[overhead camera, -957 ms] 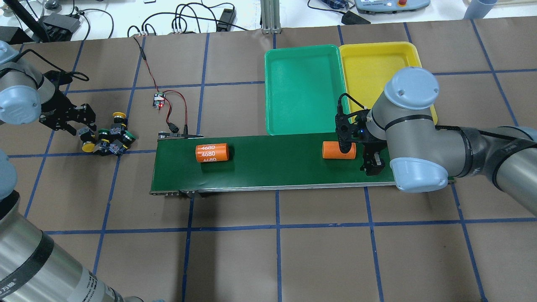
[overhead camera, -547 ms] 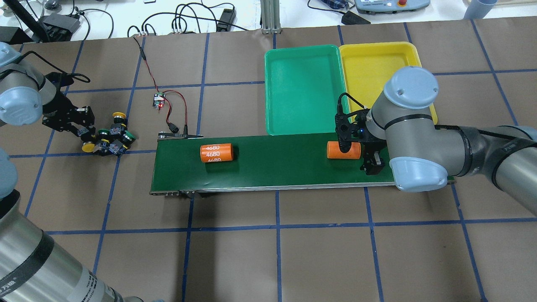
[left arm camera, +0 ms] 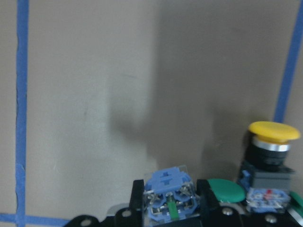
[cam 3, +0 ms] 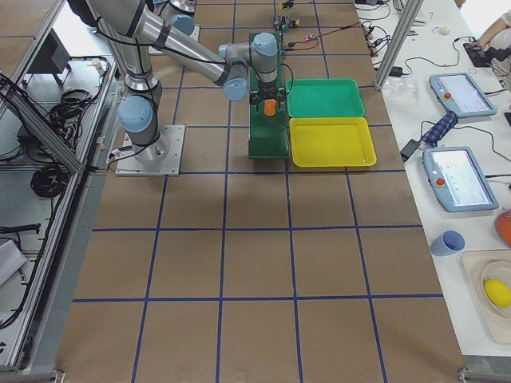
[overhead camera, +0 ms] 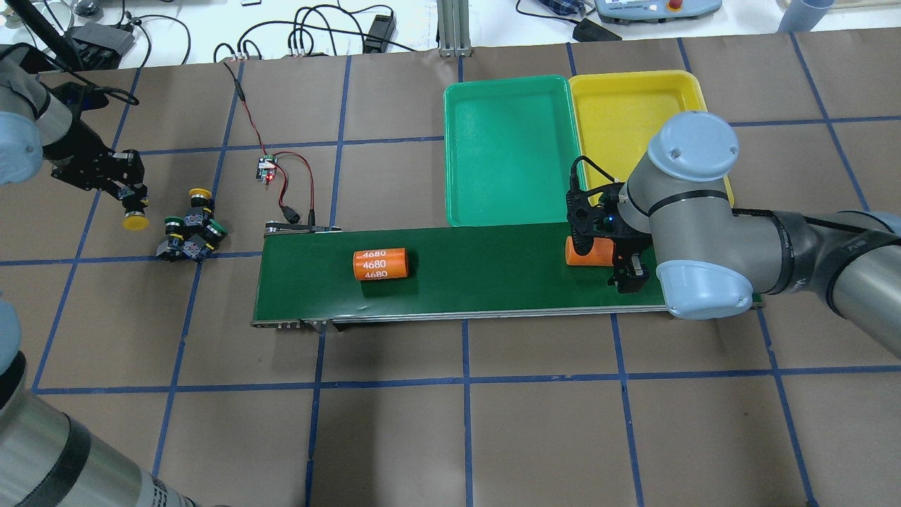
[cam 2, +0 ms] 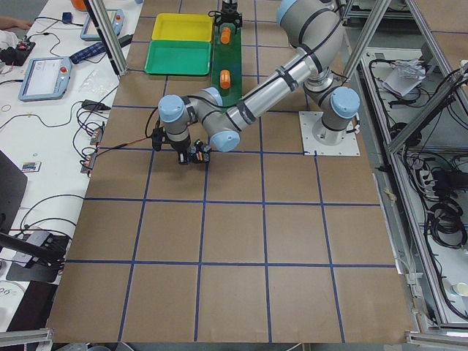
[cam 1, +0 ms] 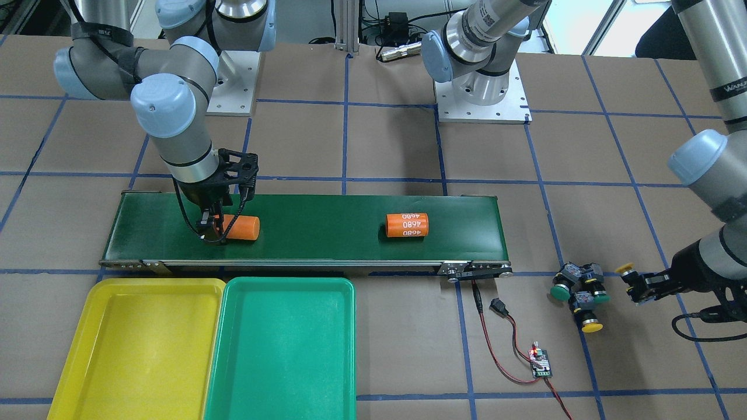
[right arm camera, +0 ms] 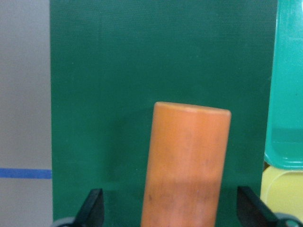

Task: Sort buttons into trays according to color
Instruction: 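Lift battery with right gripper while left carries yellow button to belt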

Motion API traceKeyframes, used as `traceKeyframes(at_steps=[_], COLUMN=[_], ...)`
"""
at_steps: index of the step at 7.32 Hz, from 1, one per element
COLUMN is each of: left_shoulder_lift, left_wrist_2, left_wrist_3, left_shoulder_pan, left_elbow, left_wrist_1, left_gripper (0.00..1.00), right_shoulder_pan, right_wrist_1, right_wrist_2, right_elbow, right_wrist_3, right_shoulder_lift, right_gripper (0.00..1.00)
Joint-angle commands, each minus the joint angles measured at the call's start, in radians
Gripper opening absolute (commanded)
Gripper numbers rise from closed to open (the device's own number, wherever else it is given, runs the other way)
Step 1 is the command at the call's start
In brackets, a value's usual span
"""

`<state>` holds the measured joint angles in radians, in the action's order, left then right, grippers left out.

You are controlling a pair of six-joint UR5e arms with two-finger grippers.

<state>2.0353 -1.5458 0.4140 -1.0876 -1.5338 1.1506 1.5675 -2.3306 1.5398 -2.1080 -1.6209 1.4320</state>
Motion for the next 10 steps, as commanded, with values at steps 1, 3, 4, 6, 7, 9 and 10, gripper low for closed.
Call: traceKeyframes(at_steps=[1, 3, 4, 6, 7, 9, 10], left_shoulder_lift=[-0.088, -0.119, -0.122, -0.141, -0.155, -0.17, -0.17], left_wrist_2=[0.035, 0.036, 0.027, 0.032, 0.03, 0.032, 0.032], left_wrist_3=[-0.012, -0.015, -0.014, -0.006, -0.015, -0.014, -0.012], left_shoulder_pan=[-0.133, -0.26, -0.325, -0.357, -0.359, -0.359, -0.357], left_elbow=[0.009, -0.012, -0.043, -0.135, -0.184, -0.238, -0.246], left_wrist_1=[0.142, 0.172, 0.169, 0.161, 0.146, 0.113, 0.088], left_gripper=[0.0, 0.0, 0.0, 0.0, 0.0, 0.0, 0.0], right_shoulder_pan=[-0.052, -0.115, -0.153, -0.236, -0.256, -0.248, -0.242], right_wrist_1=[0.005, 0.008, 0.013, 0.02, 0.022, 0.024, 0.024], right_wrist_2=[0.016, 0.017, 0.019, 0.04, 0.042, 0.031, 0.023], right_elbow=[-0.006, -0.006, -0.006, -0.006, -0.006, -0.01, -0.01], right_wrist_3=[-0.026, -0.095, -0.099, -0.177, -0.189, -0.174, -0.171], right_shoulder_lift=[0.001, 0.001, 0.002, 0.001, 0.002, 0.015, 0.016], right_gripper=[1.0, 1.0, 1.0, 1.0, 1.0, 1.0, 1.0])
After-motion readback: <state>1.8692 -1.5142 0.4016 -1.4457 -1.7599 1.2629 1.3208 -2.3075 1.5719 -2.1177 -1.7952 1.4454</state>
